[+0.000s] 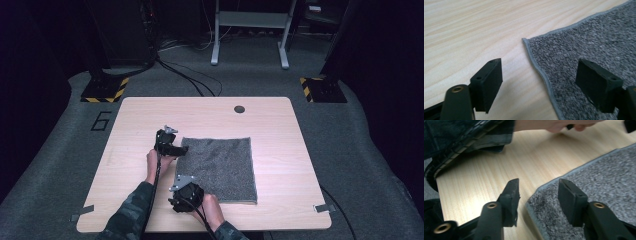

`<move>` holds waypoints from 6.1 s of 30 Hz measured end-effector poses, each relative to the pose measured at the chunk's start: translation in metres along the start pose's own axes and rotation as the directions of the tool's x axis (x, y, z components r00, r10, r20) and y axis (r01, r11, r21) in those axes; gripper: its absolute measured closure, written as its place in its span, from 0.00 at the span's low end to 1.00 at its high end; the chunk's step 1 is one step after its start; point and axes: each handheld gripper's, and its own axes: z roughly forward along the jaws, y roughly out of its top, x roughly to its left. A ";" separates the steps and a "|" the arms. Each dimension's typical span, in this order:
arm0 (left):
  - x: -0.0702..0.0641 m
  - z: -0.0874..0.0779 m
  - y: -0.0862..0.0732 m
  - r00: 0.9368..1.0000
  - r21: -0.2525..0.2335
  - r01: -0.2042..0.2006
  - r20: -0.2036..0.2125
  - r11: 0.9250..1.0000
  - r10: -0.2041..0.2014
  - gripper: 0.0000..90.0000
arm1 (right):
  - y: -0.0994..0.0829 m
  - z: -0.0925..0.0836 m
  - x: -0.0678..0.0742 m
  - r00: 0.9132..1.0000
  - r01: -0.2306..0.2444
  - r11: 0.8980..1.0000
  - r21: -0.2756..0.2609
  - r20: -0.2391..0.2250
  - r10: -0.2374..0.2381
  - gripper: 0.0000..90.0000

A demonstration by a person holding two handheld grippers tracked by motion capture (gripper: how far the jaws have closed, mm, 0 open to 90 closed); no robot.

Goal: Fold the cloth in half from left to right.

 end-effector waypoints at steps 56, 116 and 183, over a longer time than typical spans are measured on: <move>-0.007 0.006 0.015 0.985 -0.159 0.154 -0.056 0.975 -0.165 0.98 | -0.026 -0.015 0.011 0.981 -0.114 0.975 -0.190 0.131 0.140 0.97; -0.076 0.038 0.099 0.996 -0.089 -0.082 -0.048 0.993 0.078 0.98 | -0.070 -0.074 -0.043 0.913 -0.299 0.898 -0.322 0.176 0.367 0.96; -0.093 -0.055 -0.075 0.973 0.004 -0.190 0.136 0.982 0.187 0.17 | -0.109 -0.070 -0.076 0.894 -0.342 0.937 -0.070 0.285 0.347 0.26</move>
